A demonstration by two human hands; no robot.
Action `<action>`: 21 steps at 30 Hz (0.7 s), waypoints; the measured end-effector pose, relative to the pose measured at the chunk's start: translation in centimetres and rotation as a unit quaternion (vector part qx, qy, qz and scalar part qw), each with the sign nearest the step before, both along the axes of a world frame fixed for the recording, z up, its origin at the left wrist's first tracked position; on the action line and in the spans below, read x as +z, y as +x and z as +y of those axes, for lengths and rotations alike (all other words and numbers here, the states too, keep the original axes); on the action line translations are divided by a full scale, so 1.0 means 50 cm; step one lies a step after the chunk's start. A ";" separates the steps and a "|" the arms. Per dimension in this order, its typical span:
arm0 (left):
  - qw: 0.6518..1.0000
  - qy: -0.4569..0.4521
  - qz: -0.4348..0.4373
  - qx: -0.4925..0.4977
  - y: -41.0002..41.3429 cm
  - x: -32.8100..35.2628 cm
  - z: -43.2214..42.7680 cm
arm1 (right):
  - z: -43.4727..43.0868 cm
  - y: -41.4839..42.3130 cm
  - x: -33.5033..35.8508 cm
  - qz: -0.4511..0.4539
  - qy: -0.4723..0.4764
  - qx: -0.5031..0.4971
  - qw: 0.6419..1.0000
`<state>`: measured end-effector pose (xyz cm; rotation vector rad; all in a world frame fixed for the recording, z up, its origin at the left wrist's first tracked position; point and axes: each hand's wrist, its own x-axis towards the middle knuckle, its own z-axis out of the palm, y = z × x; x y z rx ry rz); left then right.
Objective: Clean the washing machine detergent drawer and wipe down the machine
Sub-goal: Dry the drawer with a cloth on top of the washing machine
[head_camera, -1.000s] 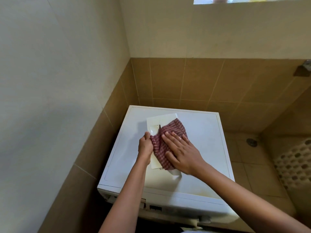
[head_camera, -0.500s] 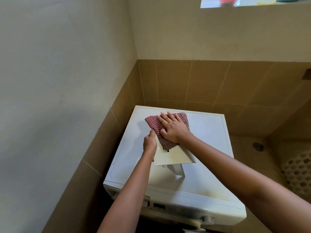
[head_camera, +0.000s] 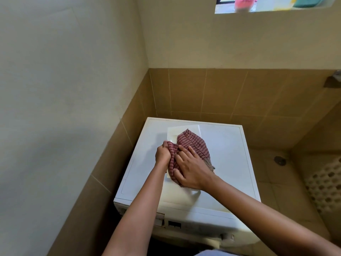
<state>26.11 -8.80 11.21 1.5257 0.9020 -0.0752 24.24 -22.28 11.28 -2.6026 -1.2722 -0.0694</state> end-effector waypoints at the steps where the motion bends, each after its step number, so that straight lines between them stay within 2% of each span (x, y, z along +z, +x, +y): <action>1: 1.000 0.004 0.002 -0.002 -0.001 -0.001 0.001 | -0.003 -0.009 -0.003 -0.014 0.012 0.011 1.000; 5: 1.000 0.010 0.001 -0.012 -0.008 -0.004 0.010 | -0.020 -0.024 -0.002 -0.053 0.091 0.072 0.992; 11: 1.000 0.015 0.010 -0.025 -0.013 0.002 0.012 | -0.078 -0.022 -0.019 -0.002 0.176 0.109 0.978; 14: 0.998 0.024 0.017 -0.051 -0.007 0.003 0.011 | -0.106 -0.023 -0.032 -0.007 0.119 0.103 0.988; 18: 0.997 0.046 0.014 -0.061 0.003 0.009 -0.001 | -0.072 -0.029 -0.004 0.038 0.027 -0.002 0.999; 21: 0.998 0.034 0.021 -0.057 0.005 0.009 0.001 | -0.027 -0.006 0.010 0.043 -0.016 -0.025 0.999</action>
